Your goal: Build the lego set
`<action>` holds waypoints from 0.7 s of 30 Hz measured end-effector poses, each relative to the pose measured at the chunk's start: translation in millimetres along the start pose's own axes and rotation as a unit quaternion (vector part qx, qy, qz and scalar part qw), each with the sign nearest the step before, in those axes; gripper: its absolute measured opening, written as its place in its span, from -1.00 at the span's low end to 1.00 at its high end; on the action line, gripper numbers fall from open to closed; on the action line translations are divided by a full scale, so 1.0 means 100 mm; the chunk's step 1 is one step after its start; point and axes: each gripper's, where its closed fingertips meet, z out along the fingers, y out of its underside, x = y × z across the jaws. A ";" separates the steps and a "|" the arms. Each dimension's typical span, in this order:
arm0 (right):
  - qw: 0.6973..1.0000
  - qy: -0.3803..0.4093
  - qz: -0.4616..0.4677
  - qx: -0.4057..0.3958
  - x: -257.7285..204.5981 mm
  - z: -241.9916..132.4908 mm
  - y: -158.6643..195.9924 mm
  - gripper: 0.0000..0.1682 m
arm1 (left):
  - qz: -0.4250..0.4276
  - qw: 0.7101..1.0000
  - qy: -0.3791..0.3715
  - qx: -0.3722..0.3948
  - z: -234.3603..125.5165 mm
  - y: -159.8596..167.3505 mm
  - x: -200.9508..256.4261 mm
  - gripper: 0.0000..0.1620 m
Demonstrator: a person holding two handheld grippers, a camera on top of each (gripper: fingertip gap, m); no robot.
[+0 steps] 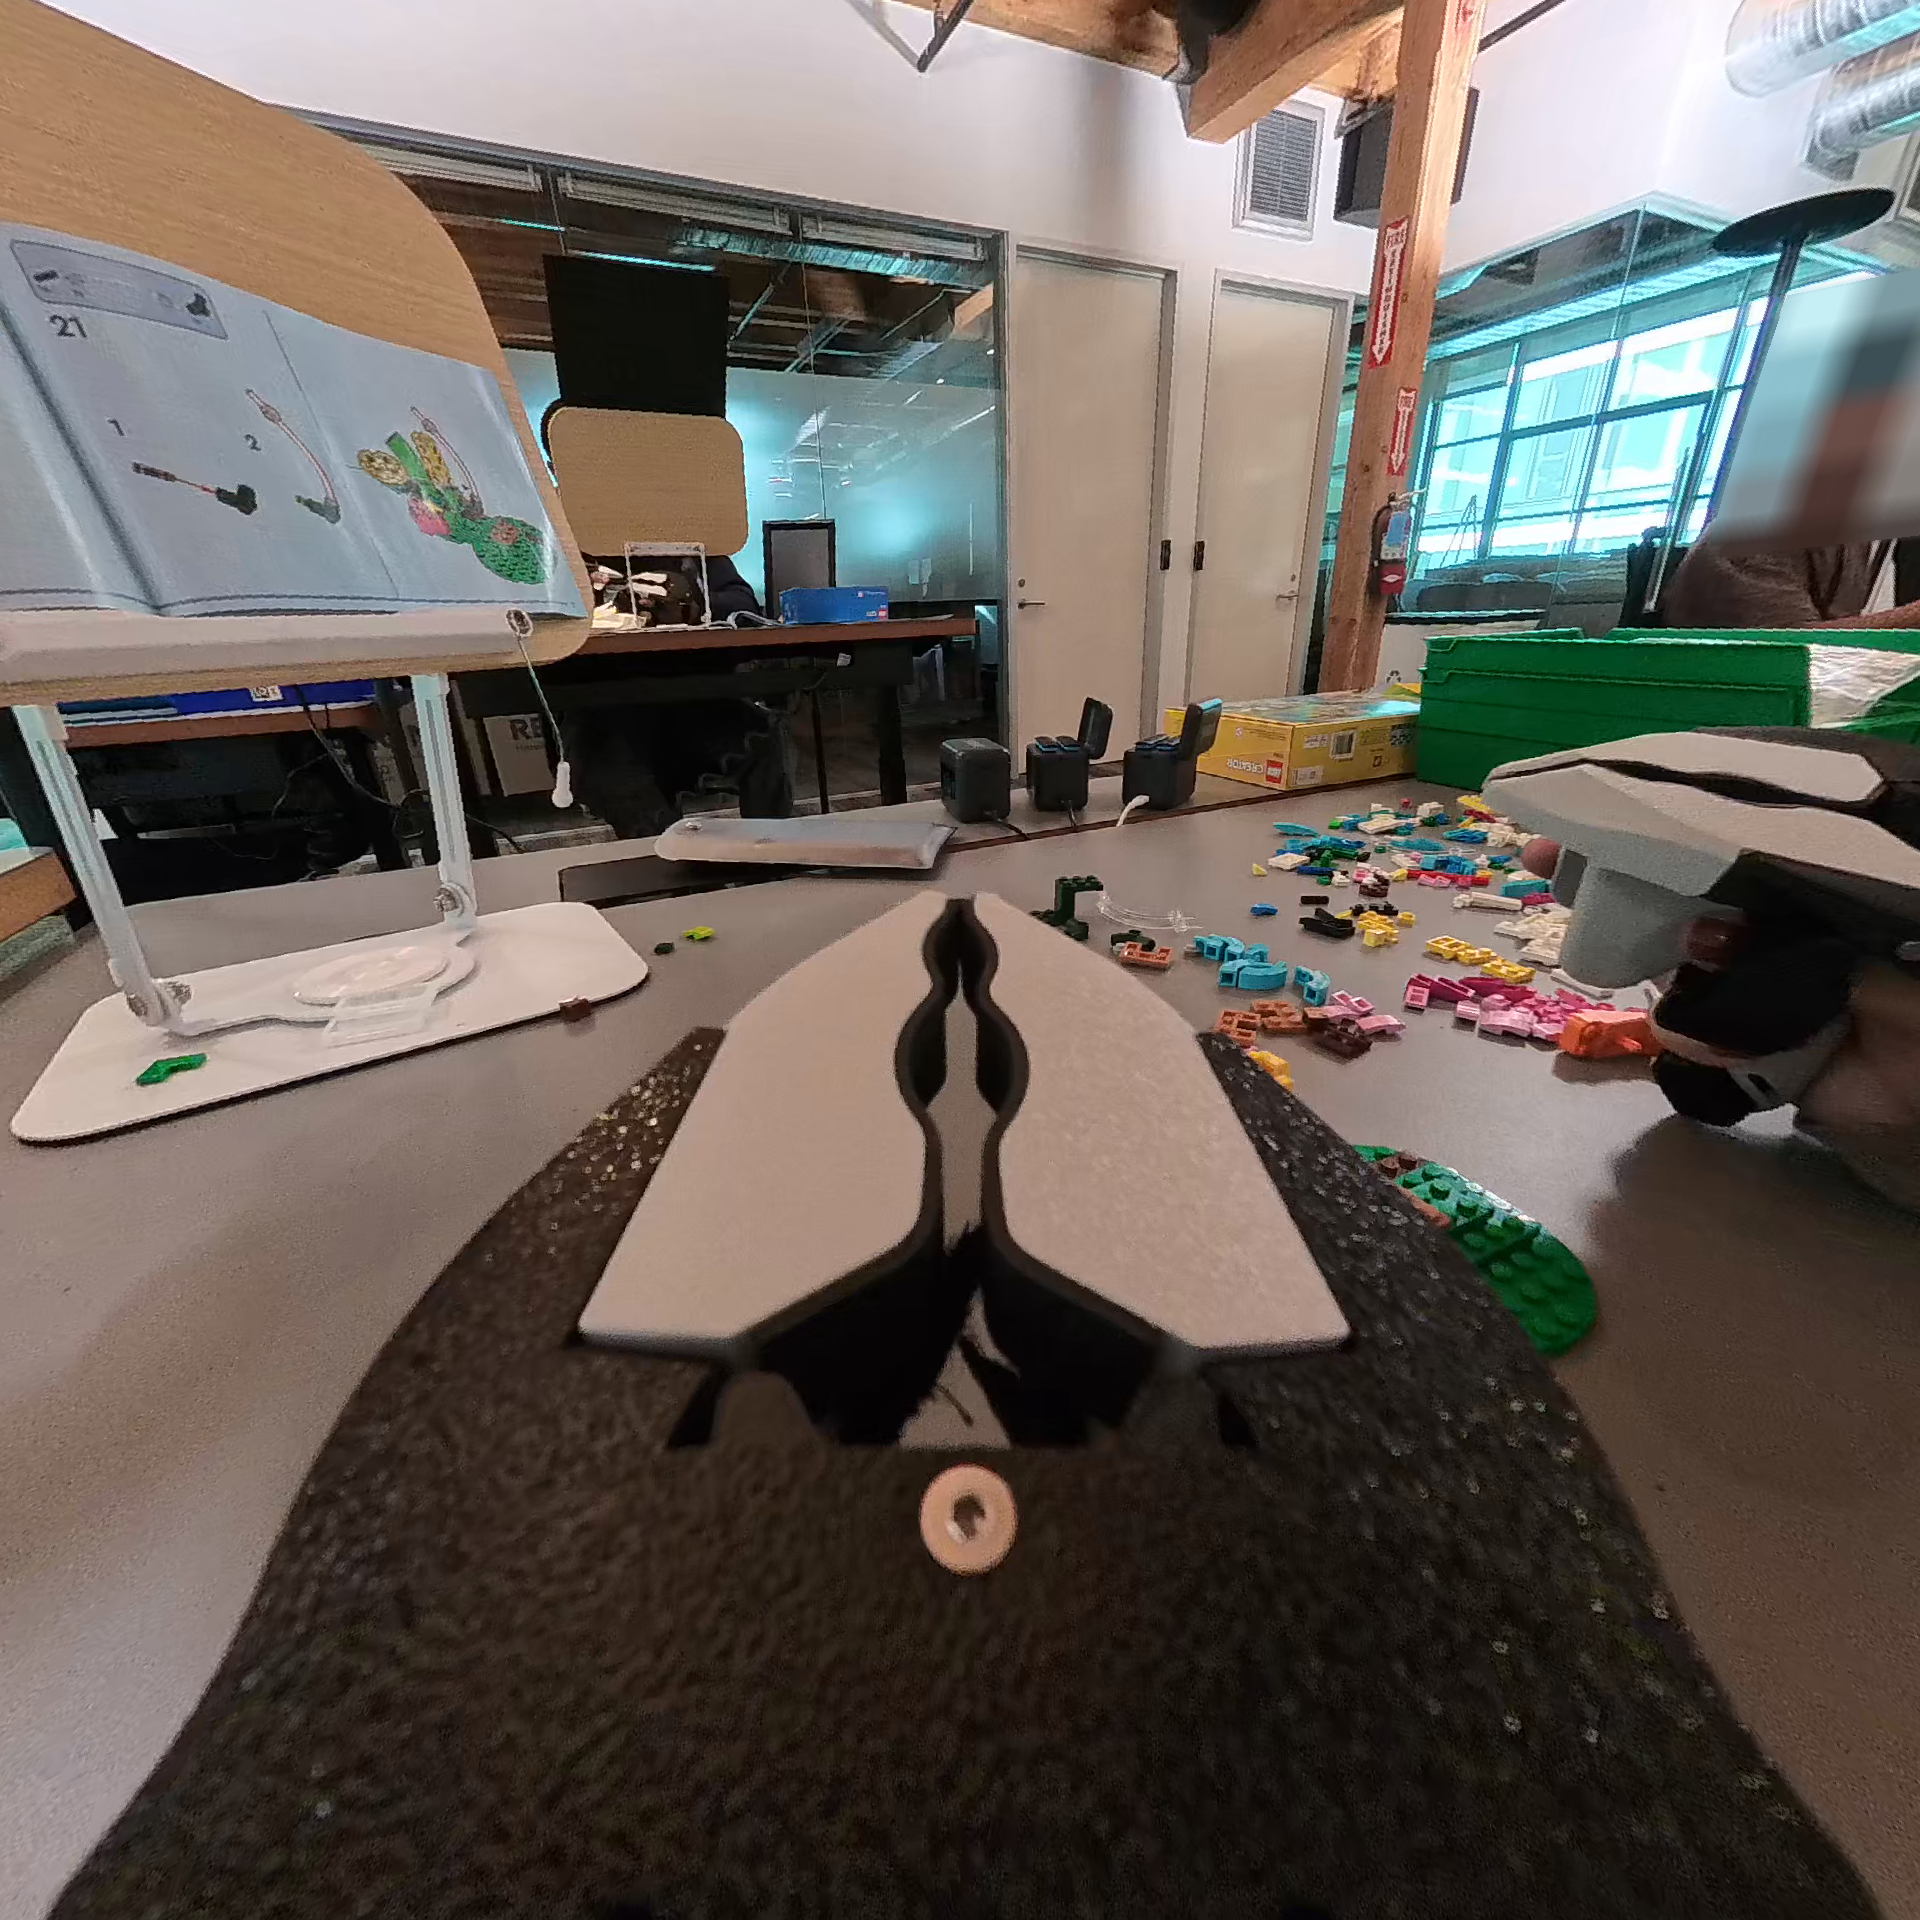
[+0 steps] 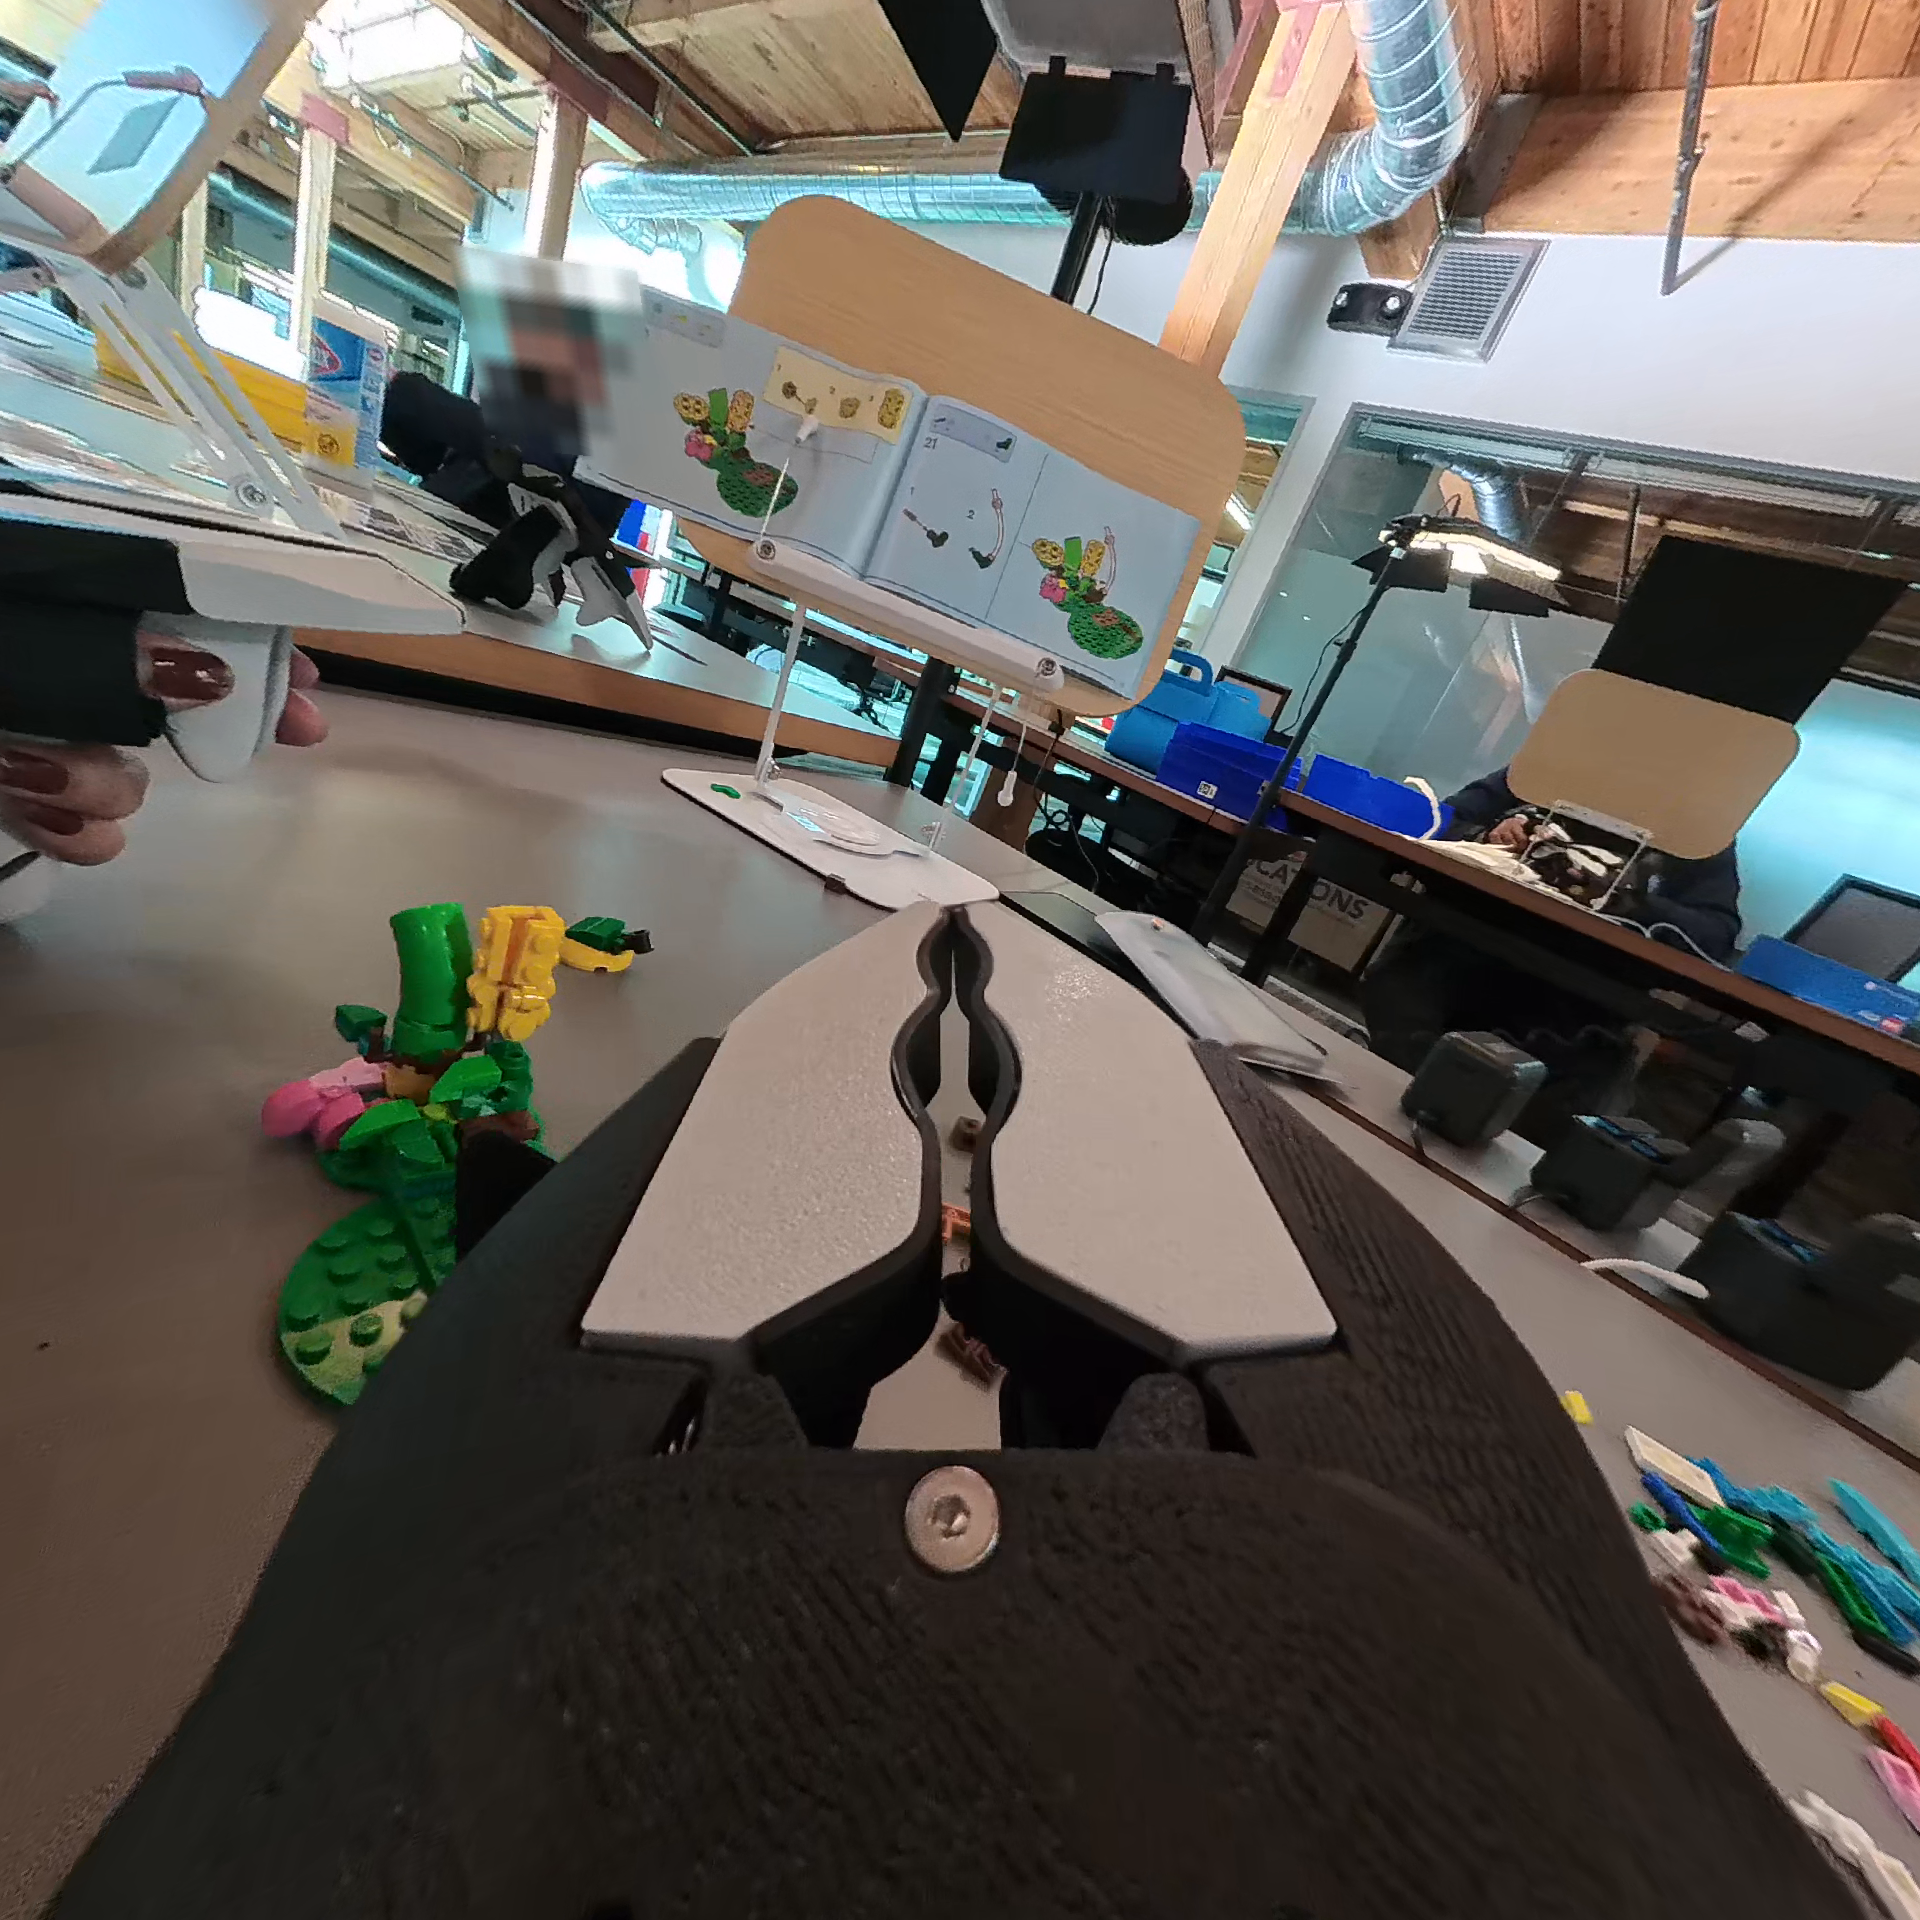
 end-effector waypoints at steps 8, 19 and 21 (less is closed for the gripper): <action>1.000 -0.006 -0.009 -0.001 -0.03 0.00 0.00 -1.00 | 0.006 1.000 0.001 0.000 0.00 0.00 0.01 -1.00; 0.996 -0.037 -0.079 -0.001 -0.24 0.00 -0.01 -1.00 | 0.007 1.000 0.002 0.002 0.00 0.00 0.02 -1.00; 0.995 -0.041 -0.086 -0.002 -0.26 0.00 0.00 -1.00 | 0.008 1.000 0.003 0.002 0.00 0.00 0.02 -1.00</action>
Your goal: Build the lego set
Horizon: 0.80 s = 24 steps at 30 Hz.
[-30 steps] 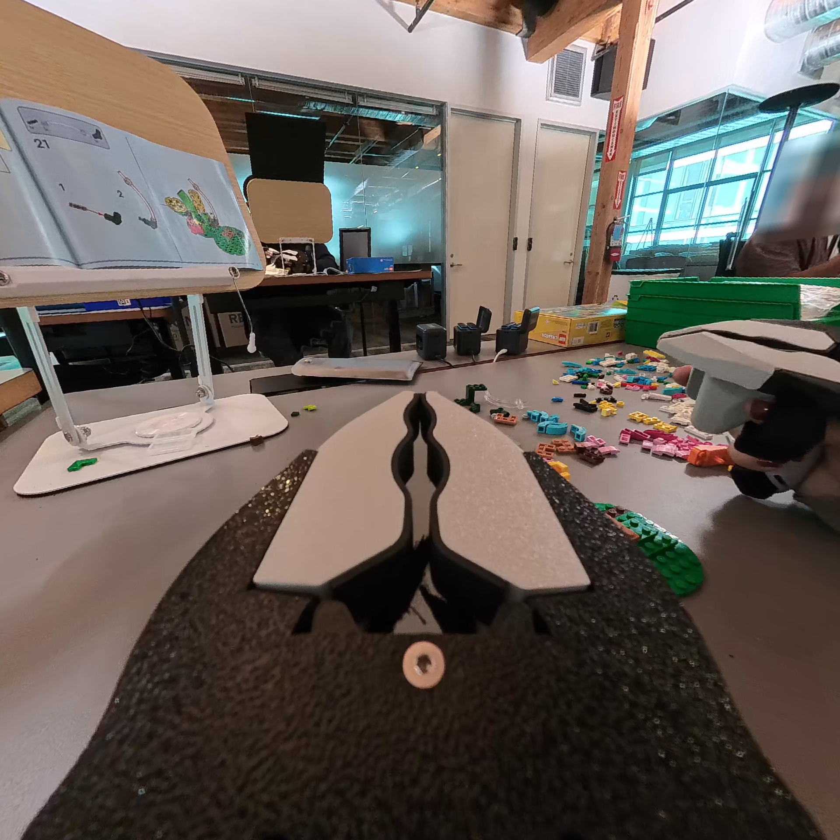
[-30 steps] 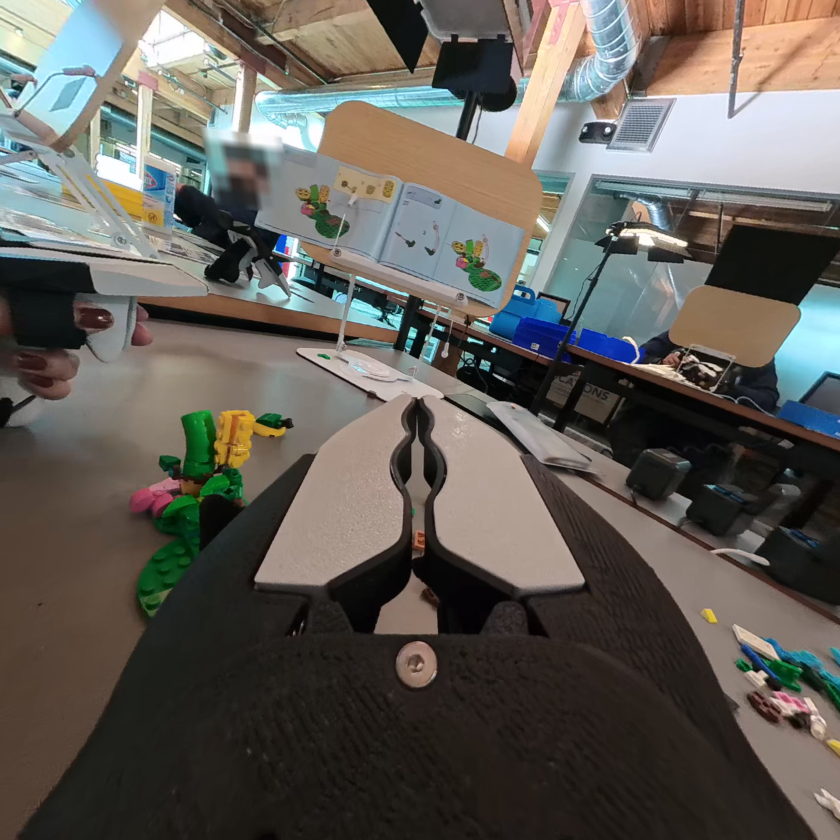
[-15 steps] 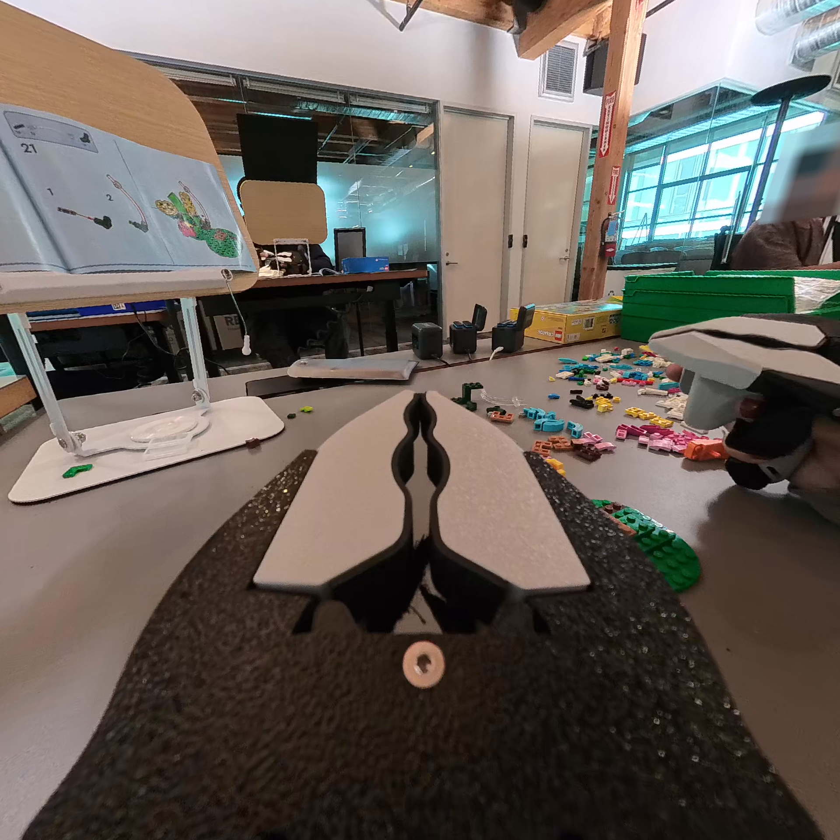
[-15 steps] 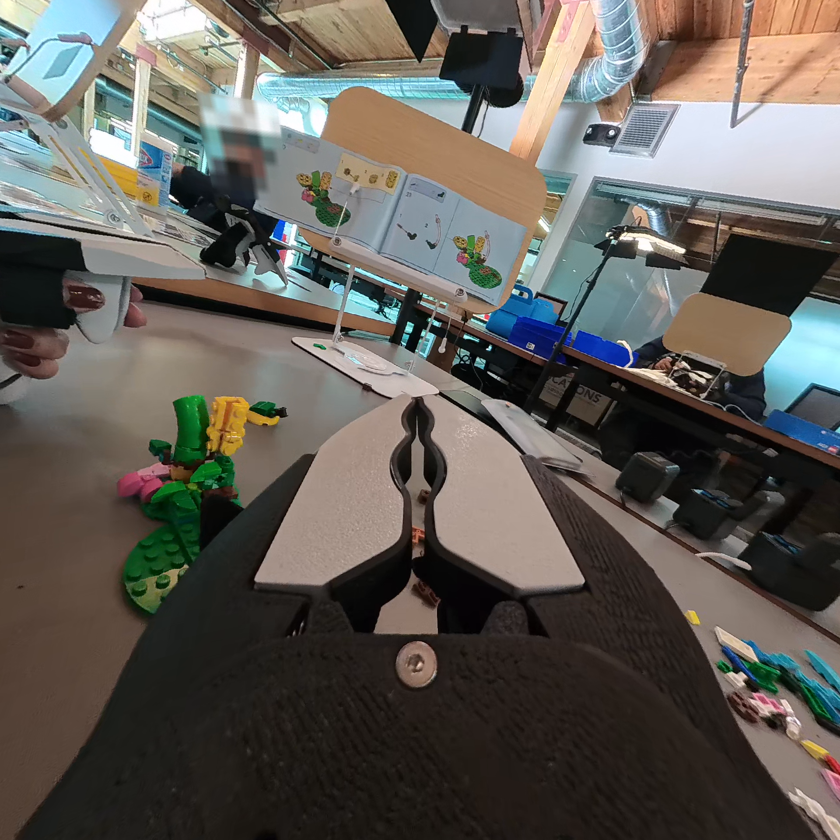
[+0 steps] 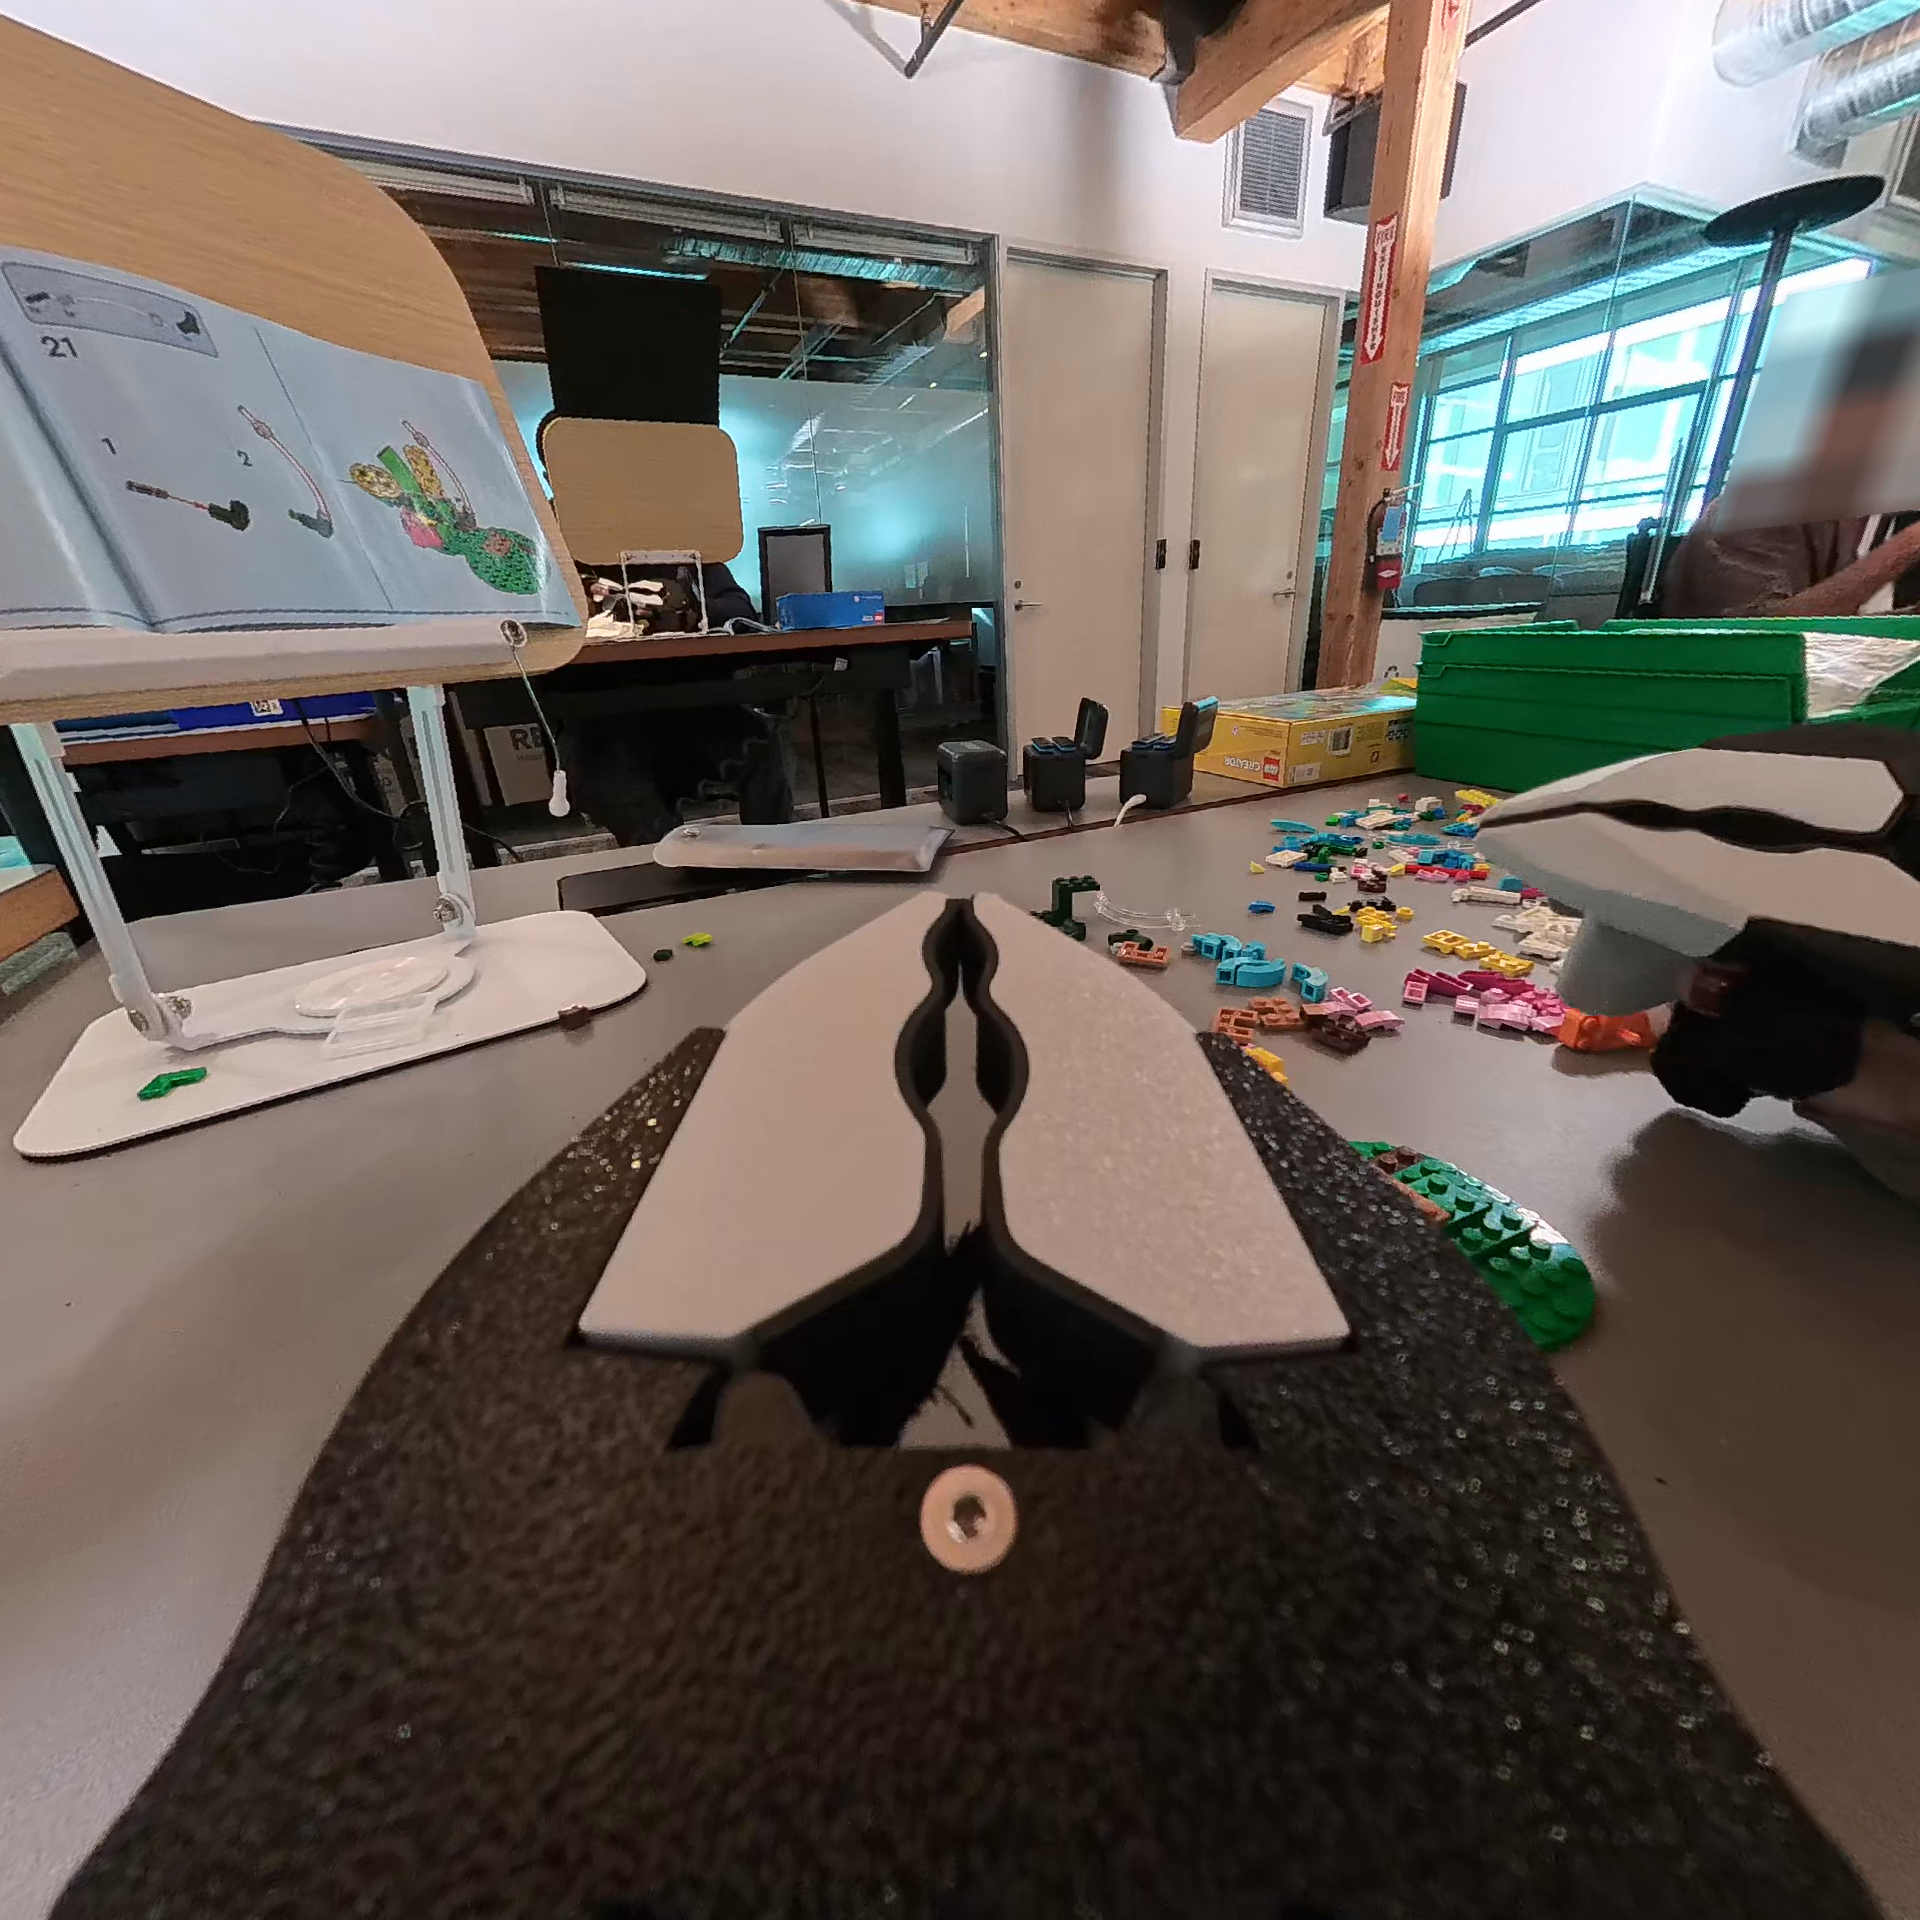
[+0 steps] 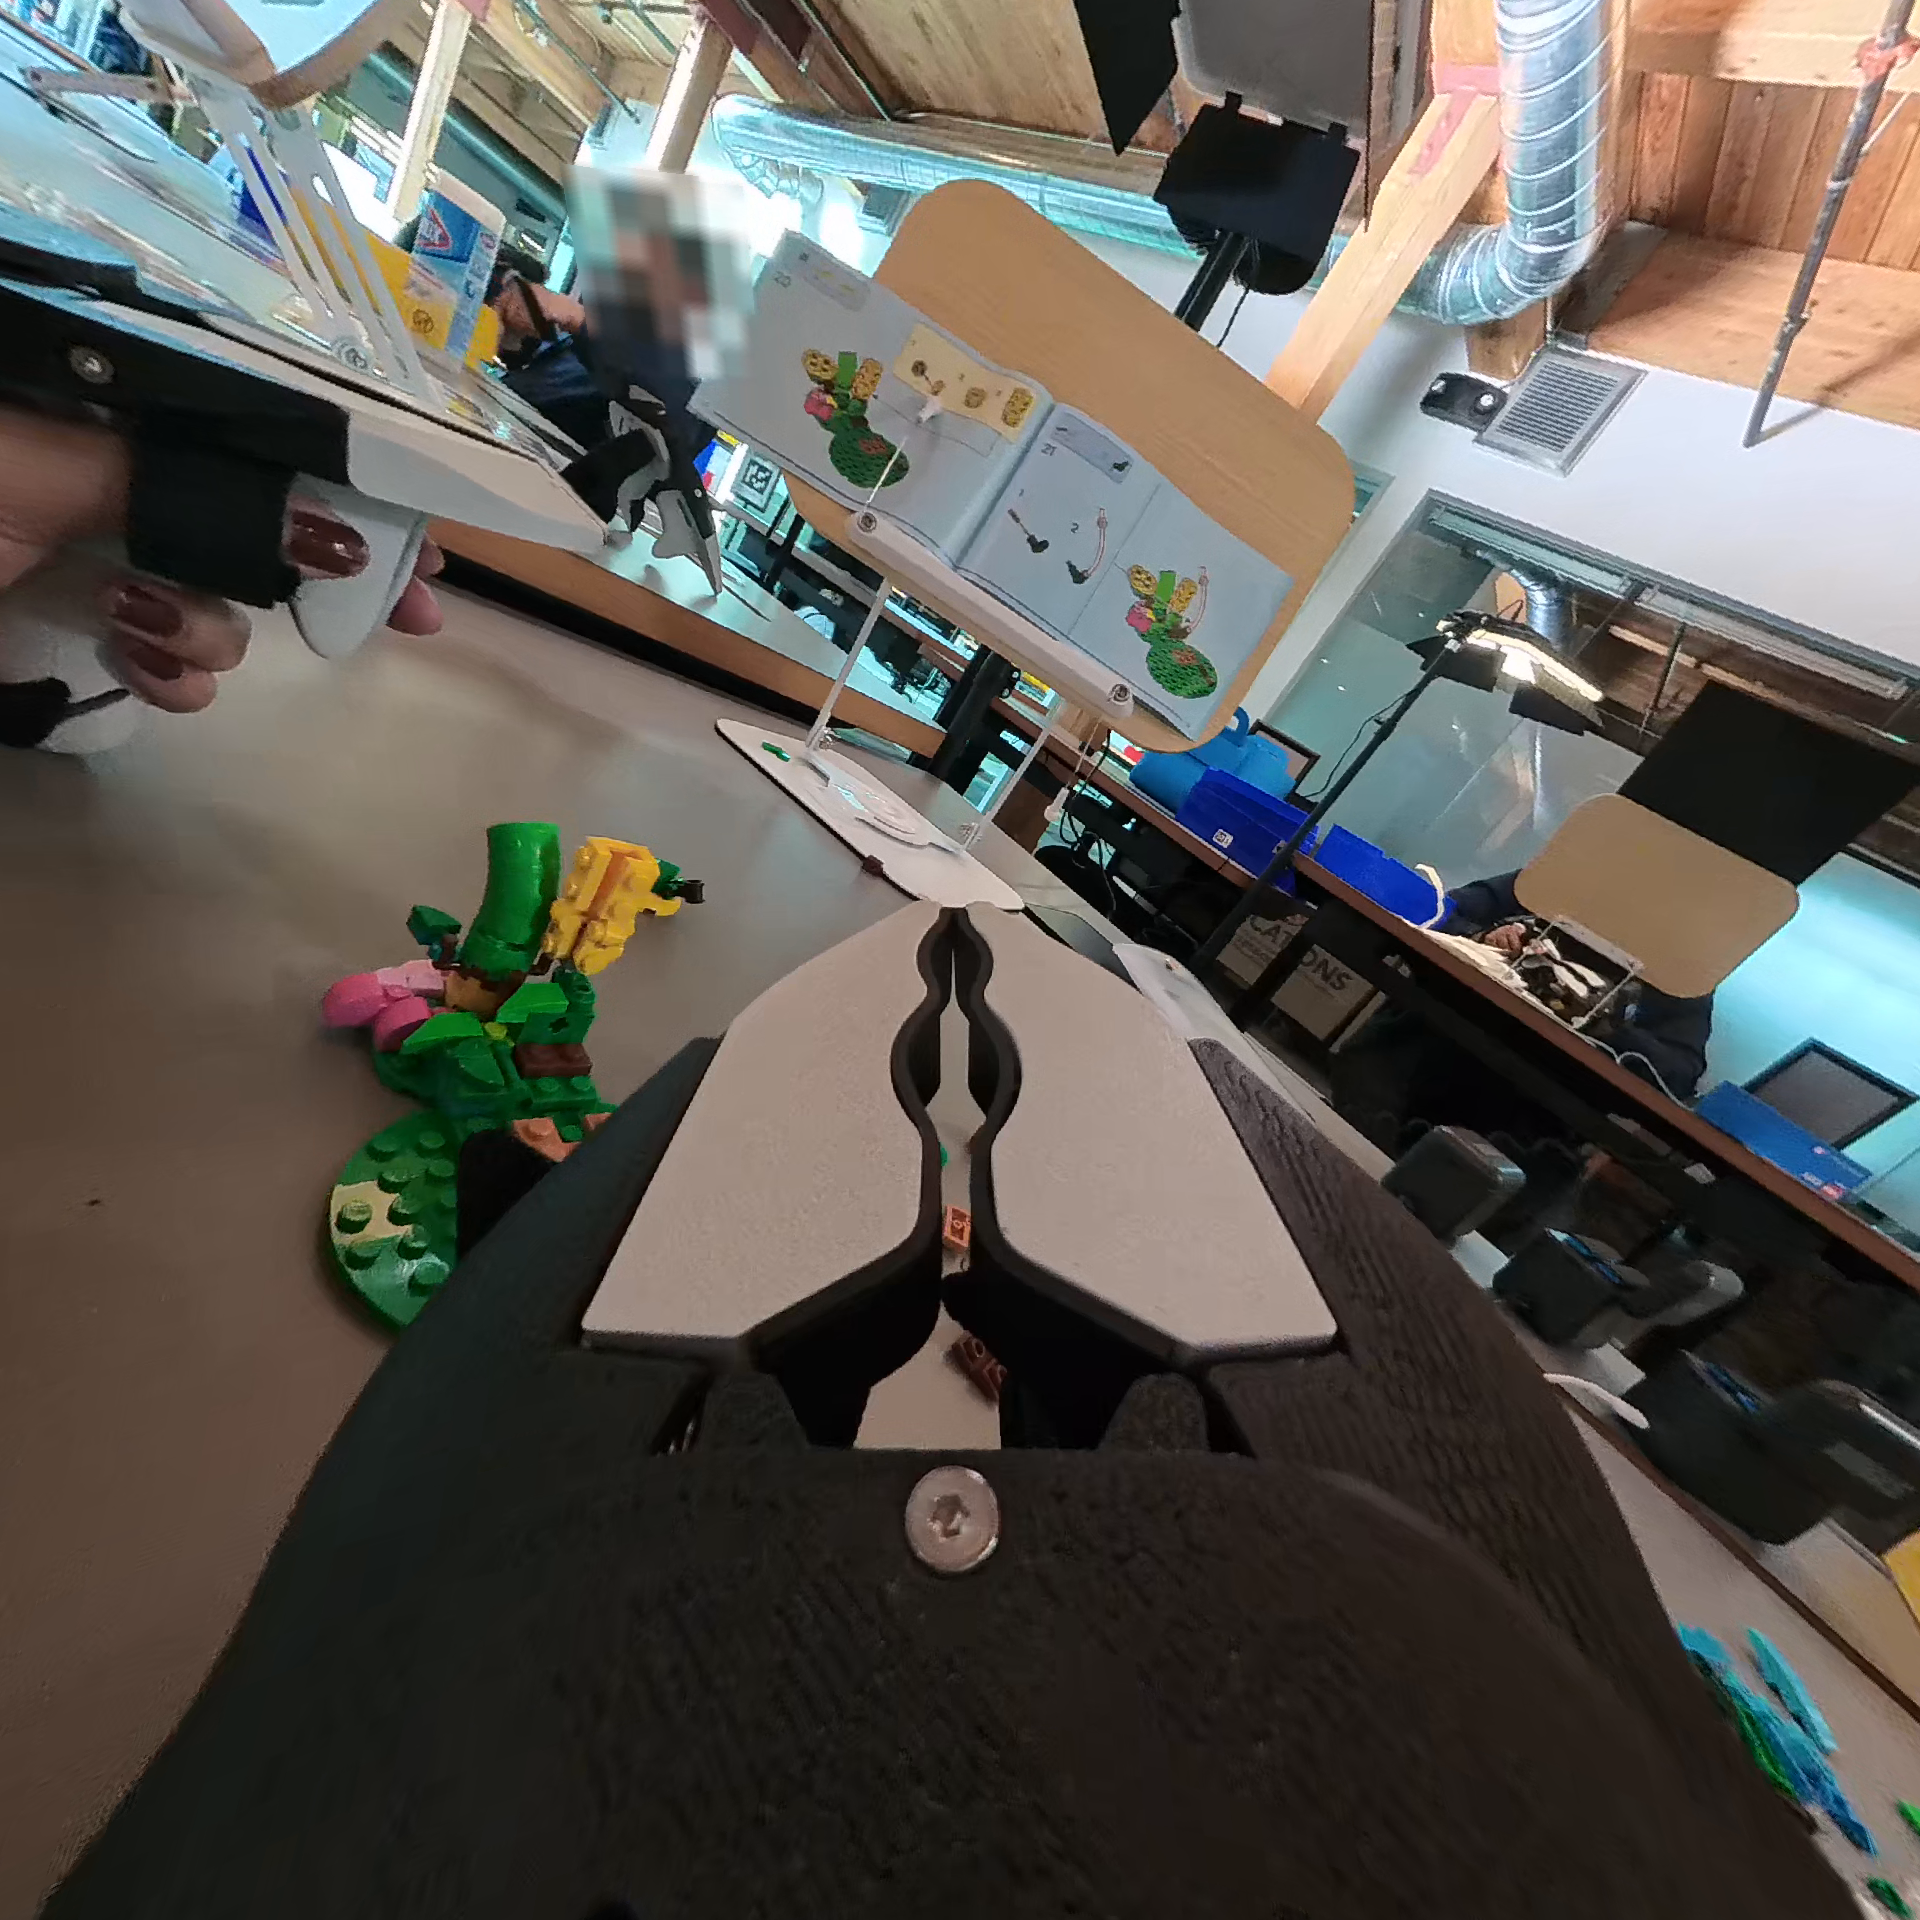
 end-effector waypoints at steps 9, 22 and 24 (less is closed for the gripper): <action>0.999 0.017 0.020 -0.021 0.08 0.01 0.05 -1.00 | 0.003 1.000 0.001 0.000 0.00 0.00 0.01 -1.00; 0.865 -0.036 0.255 -0.430 1.20 0.58 1.60 -0.86 | -0.020 1.000 0.009 0.012 0.02 -0.02 -0.01 -1.00; 0.831 -0.070 0.288 -0.471 1.15 0.63 1.78 -0.76 | -0.023 1.000 0.011 0.016 0.01 -0.03 -0.01 -1.00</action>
